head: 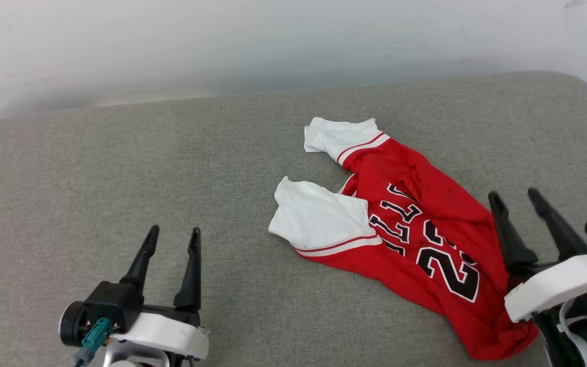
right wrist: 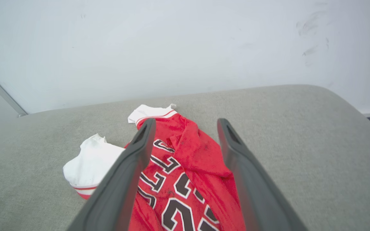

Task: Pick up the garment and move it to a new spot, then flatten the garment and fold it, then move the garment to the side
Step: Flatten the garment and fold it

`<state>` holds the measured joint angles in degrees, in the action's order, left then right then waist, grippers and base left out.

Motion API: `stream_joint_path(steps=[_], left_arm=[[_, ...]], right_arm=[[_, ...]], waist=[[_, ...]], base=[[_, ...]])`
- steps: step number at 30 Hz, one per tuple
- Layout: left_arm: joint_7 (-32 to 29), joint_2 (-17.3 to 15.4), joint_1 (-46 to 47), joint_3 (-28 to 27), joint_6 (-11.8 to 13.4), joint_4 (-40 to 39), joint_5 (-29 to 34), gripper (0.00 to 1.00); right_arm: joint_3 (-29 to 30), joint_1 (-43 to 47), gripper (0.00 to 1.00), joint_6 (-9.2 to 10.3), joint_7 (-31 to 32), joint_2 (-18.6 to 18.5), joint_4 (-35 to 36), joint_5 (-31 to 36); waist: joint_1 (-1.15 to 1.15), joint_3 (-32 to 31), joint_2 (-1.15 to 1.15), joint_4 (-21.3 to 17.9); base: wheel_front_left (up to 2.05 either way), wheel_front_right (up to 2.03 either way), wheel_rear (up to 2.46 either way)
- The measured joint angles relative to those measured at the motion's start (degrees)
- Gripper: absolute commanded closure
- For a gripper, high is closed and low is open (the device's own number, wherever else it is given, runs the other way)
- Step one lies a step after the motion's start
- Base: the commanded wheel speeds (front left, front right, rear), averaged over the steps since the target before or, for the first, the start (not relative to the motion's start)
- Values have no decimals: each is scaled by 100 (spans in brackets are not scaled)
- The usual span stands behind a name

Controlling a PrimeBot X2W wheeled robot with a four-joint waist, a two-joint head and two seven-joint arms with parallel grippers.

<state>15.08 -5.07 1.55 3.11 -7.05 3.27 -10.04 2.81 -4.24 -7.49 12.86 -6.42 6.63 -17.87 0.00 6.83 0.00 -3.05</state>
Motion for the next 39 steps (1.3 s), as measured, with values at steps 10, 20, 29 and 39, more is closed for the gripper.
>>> stream_joint_path(steps=[10,20,29,39], left_arm=[[-656,-288,537,719,-35,164,-436,0],[-2751,-1294,2607,1989,-35,180,-1718,0],[-5043,-2156,4242,2837,-35,815,-3318,0],[-5848,-2548,4871,3374,-35,1397,-3938,0]], right_arm=[[-236,-159,0,-1,-1756,-172,-42,43],[-311,-462,0,-1,-2274,-69,-179,281],[-386,-655,0,-1,-2520,119,-370,260],[-444,-805,0,-1,-2699,214,-623,182]], waist=[[0,154,0,25],[0,690,0,-165],[0,1175,0,-589],[0,1595,0,-988]], base=[[0,0,0],[0,0,0],[0,0,0],[0,0,0]])
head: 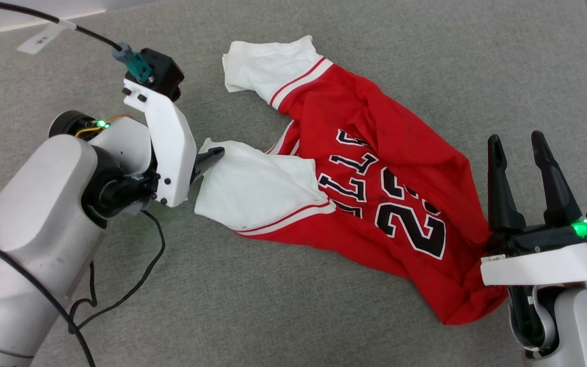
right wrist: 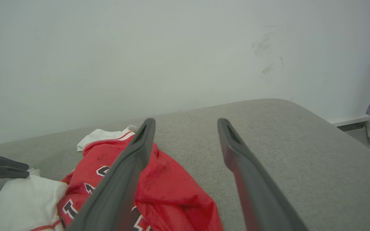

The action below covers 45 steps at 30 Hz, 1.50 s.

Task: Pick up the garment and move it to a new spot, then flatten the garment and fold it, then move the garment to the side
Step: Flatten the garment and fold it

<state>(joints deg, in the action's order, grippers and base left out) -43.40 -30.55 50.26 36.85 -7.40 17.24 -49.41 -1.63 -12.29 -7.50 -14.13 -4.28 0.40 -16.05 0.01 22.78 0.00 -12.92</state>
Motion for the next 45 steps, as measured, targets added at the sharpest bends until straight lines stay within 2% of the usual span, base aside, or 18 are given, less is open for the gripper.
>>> stream_joint_path(steps=[8,9,10,11,12,15,18,27,39,45], left_arm=[[-37,-35,164,260,0,144,-493,0],[-36,-44,175,303,0,141,-527,7],[-34,-49,186,343,0,148,-544,55],[-46,-60,195,392,0,156,-569,93],[-63,-71,197,452,0,148,-594,100],[-38,-78,199,580,0,142,-669,100],[240,-78,250,635,0,132,-673,100],[2065,-216,539,503,0,54,-595,100],[4022,-1172,684,435,-1,-680,-575,100],[4395,-1657,-209,701,-1,-853,-667,100]], right_arm=[[7,-63,0,0,-54,45,-138,-14],[10,-63,0,0,-55,47,-149,-14],[15,-65,0,0,-58,49,-159,-14],[13,-68,0,0,-66,52,-171,-14],[3,-71,0,0,-71,55,-178,-14],[-35,-79,0,0,-75,66,-182,-11],[-26,-90,0,0,-79,69,-191,-4],[40,-53,0,0,-81,25,-264,31],[108,216,0,0,177,-43,-235,58],[129,333,0,0,316,-37,-214,100]], waist=[[0,117,0,-80],[0,118,0,-75],[0,118,0,-67],[0,118,0,-58],[0,118,0,-47],[0,113,0,-13],[0,94,0,35],[0,-300,0,237],[-1,-920,0,941],[-1,-1152,0,1323]], base=[[0,0,0],[0,0,0],[0,0,0],[0,0,0],[0,0,0],[0,0,0],[0,0,0],[0,0,0],[0,0,0],[0,0,0]])
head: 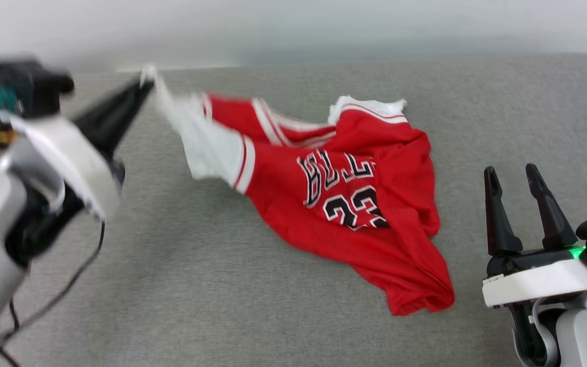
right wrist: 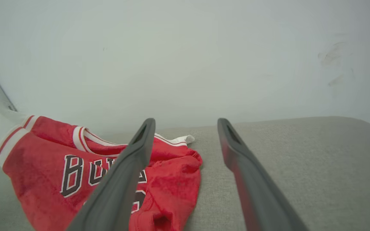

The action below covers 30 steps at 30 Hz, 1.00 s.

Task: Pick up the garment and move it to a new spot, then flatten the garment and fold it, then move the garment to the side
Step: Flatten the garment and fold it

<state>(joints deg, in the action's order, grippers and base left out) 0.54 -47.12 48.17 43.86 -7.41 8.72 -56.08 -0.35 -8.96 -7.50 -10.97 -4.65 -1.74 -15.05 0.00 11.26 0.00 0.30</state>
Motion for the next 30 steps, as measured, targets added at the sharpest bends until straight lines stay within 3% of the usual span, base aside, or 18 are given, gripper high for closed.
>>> stream_joint_path(steps=[7,15,16,17,25,30], left_arm=[[404,-164,-1178,250,88,404,-116,100],[624,-27,-1964,636,255,1361,4,100],[662,5,-1997,682,305,1438,60,55],[706,42,-2017,720,339,1535,115,0],[1415,331,-2049,240,809,1528,403,0],[1454,792,-2482,-1268,1347,143,1221,0]], right_arm=[[-1,80,0,0,133,24,25,32],[27,112,0,0,296,52,-46,52],[36,129,0,0,297,53,-54,52],[36,146,0,0,303,58,-67,52],[36,243,0,0,369,73,-99,51],[94,372,0,0,389,63,-22,48]], waist=[[0,-154,0,246],[0,-265,0,282],[0,-288,0,288],[0,-312,0,294],[0,-587,0,364],[0,-740,0,444]], base=[[0,0,0],[0,0,0],[0,0,0],[0,0,0],[0,0,0],[0,0,0]])
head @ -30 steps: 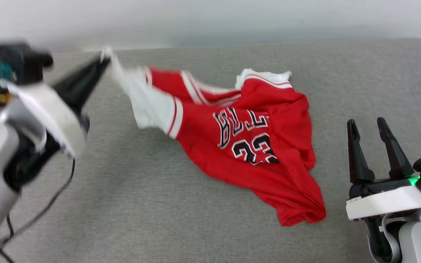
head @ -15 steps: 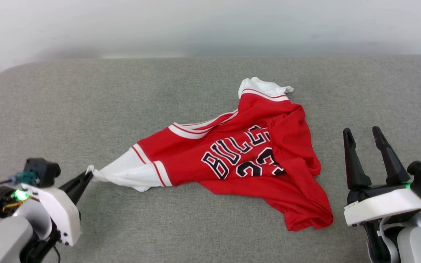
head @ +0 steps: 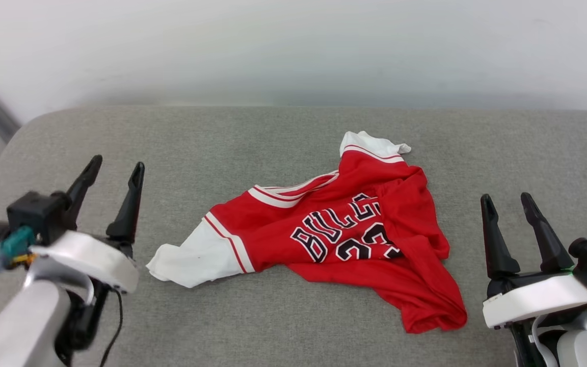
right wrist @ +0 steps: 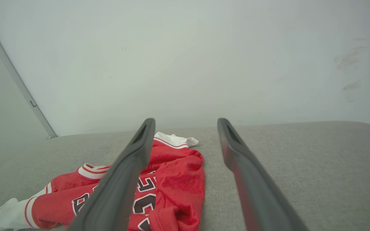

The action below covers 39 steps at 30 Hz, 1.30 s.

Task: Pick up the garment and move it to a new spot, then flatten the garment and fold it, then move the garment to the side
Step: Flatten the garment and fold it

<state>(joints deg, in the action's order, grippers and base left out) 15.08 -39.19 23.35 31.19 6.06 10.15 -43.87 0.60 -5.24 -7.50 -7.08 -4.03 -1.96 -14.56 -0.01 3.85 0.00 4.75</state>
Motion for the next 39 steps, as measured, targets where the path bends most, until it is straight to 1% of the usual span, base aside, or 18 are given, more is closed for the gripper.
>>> stream_joint_path(steps=[3,5,8,10,12,13,17,18,19,21,24,29,32,35,36,37,38,39], left_arm=[[-1,414,-795,-746,215,-770,632,0],[-1,740,-1203,-1151,342,-1237,1051,0],[0,1269,-1726,-1556,420,-1756,1535,0],[-1,1526,-1997,-1669,400,-1916,1820,0],[-1,1728,-2108,-1724,321,-2001,2056,0],[-1,1808,-2121,-1738,261,-2019,2159,0],[-1,2072,-2116,-1764,37,-2005,2473,0],[-1,2132,-2092,-1788,-21,-1982,2523,0],[-1,2273,-2014,-1817,-134,-1940,2607,0],[-1,2419,-1942,-1830,-247,-1883,2680,0],[-1,2625,-1846,-1835,-397,-1779,2783,0],[0,2913,-1775,-1862,-610,-1635,2958,0],[-1,3032,-1771,-1907,-713,-1572,3048,0],[-1,3115,-1774,-1994,-802,-1532,3116,0],[0,3141,-1779,-2025,-818,-1524,3127,0],[-1,3163,-1785,-2053,-849,-1505,3159,0],[-1,3184,-1794,-2075,-861,-1484,3173,0],[-1,3196,-1808,-2109,-890,-1463,3196,0]], right_arm=[[-5,74,0,0,56,-32,75,3],[-35,78,0,0,163,-119,142,29],[-148,9,0,0,476,-338,234,55],[-241,-190,0,0,965,-600,233,71],[-420,-452,0,-1,1589,-955,182,133],[-456,-622,0,-1,1941,-1057,130,76],[-861,-1442,0,0,3481,-1496,-200,-356],[-984,-1652,0,-1,3784,-1631,-307,-411],[-1171,-2087,0,-1,4381,-1837,-646,-499],[-1393,-2420,0,0,4870,-1958,-996,-638],[-1695,-2807,0,-1,5319,-2130,-1490,-711],[-1990,-3033,0,-1,5699,-2356,-2252,-699],[-2095,-3084,0,-2,5693,-2487,-2508,-679],[-2112,-3098,0,-2,5573,-2495,-2702,-731],[-2113,-3098,22,-2,5530,-2493,-2758,-773],[-2127,-3098,75,-2,5489,-2491,-2797,-805],[-2152,-3097,100,-2,5444,-2485,-2819,-823],[-2158,-3094,100,-4,5383,-2468,-2841,-845]], waist=[[0,-35,0,73],[0,-30,0,131],[0,20,0,223],[0,91,0,291],[0,186,0,372],[0,241,0,417],[0,490,0,642],[0,557,0,703],[1,689,0,831],[1,806,0,970],[1,949,0,1199],[1,1130,0,1553],[1,1198,0,1703],[1,1226,0,1757],[1,1221,0,1750],[1,1212,0,1736],[1,1201,0,1714],[1,1189,0,1686]], base=[[0,0,0],[0,0,0],[0,0,0],[0,0,0],[0,0,0],[0,0,0],[0,0,0],[0,0,0],[0,0,0],[0,0,0],[0,0,0],[0,0,0],[0,0,0],[0,0,0],[0,0,0],[0,0,0],[0,0,0],[0,0,0]])
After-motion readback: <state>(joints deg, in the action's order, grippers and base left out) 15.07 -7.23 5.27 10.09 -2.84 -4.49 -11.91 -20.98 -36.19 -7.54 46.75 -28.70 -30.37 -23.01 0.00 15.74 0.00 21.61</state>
